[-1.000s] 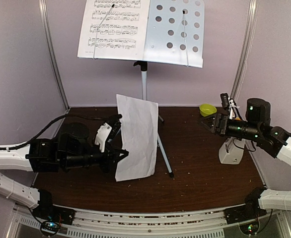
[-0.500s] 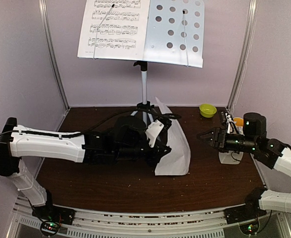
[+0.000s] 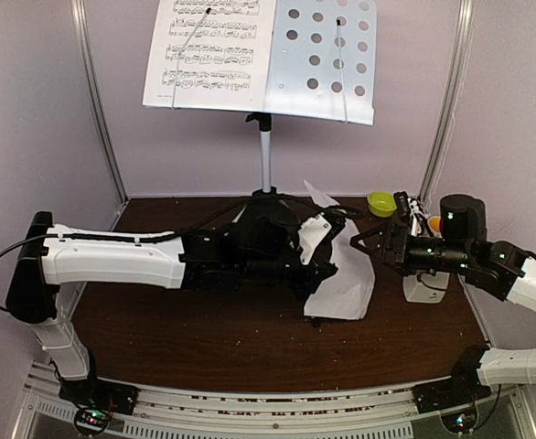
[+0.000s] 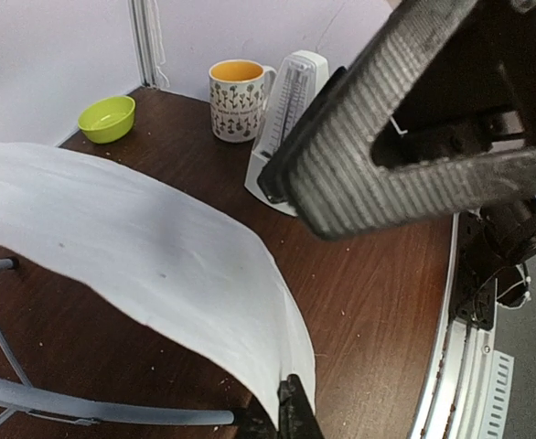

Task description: Set up the instrument practice props

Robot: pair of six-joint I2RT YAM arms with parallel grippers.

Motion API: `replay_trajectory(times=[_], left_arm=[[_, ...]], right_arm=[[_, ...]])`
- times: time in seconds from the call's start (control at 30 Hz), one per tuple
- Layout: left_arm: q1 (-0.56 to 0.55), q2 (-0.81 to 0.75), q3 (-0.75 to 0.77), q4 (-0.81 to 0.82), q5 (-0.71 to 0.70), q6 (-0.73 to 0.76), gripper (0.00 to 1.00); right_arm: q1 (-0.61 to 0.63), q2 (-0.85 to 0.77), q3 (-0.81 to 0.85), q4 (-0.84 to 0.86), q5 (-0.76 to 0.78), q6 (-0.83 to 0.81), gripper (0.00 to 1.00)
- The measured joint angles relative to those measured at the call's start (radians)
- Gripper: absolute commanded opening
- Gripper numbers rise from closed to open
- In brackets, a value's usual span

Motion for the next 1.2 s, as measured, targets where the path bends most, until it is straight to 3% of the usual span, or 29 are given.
replay_trajectory(times=[0.27,0.8,1.2], left_arm=[[0.0,0.051,0.069,-0.062,0.032,0.038,0.0],[0.0,0.091,0.105,-0.087,0.069,0.046,0.0],[0.0,0.097,0.119,-0.101,0.073,0.051,0.0]], right_arm=[[0.089,0.028,0.04,-0.052,0.113,0.032,0.94],[0.155,0.084,0.008,0.035,0.263,0.148,0.87],[0.16,0.121,-0.023,0.067,0.303,0.192,0.48]])
